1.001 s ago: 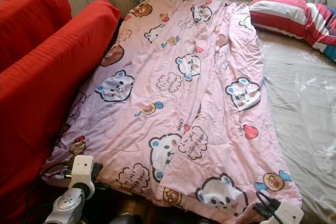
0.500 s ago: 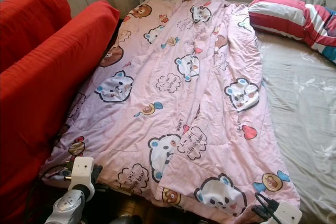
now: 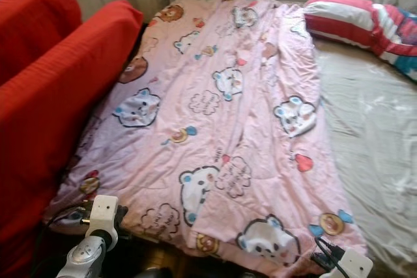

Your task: Clean up the room

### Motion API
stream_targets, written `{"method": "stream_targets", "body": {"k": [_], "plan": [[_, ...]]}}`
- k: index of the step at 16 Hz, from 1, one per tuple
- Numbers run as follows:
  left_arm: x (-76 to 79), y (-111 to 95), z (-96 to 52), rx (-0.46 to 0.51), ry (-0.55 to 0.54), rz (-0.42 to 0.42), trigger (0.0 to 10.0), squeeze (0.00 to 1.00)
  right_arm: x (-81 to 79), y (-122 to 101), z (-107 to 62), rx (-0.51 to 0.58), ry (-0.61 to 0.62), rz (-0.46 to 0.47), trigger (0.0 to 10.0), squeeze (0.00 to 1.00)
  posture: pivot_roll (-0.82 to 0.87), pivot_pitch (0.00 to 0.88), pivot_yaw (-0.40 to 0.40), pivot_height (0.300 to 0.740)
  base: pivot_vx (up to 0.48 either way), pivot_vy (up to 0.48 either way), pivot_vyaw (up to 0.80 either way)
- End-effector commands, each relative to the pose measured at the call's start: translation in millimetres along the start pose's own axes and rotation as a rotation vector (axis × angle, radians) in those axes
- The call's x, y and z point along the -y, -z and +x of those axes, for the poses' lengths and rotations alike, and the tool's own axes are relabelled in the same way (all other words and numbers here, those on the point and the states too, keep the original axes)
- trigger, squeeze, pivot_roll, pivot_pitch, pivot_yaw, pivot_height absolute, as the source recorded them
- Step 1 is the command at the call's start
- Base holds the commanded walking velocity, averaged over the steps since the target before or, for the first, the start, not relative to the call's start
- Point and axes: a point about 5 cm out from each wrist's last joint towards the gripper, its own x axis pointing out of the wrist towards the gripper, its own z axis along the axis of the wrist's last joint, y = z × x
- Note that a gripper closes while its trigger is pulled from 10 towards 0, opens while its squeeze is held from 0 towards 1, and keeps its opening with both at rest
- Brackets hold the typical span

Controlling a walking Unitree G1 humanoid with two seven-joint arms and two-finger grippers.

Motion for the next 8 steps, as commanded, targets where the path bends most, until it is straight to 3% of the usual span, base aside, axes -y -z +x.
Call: {"method": "stream_targets", "body": {"k": [1, 4, 8], "plan": [[-1.6, 11, -4.6, -0.048, -0.005, -0.006, 10.0, 0.0, 4.7, 7, -3.7, -0.024, 0.014, -0.004, 10.0, 0.0, 0.08, 0.197, 0.02, 0.74, 0.0, -0.262, 0.0], [-1.9, 11, -4.6, -0.048, -0.002, -0.005, 10.0, 0.0, 2.5, 10, -4.8, -0.033, 0.002, -0.005, 10.0, 0.0, 0.08, 0.196, 0.021, 0.74, 0.0, -0.262, 0.0], [-2.6, 13, -5.0, -0.062, -0.002, -0.015, 10.0, 0.0, -5.0, 18, -8.6, -0.056, -0.031, -0.004, 10.0, 0.0, 0.08, 0.196, 0.023, 0.74, 0.0, 0.0, 0.0]]}}
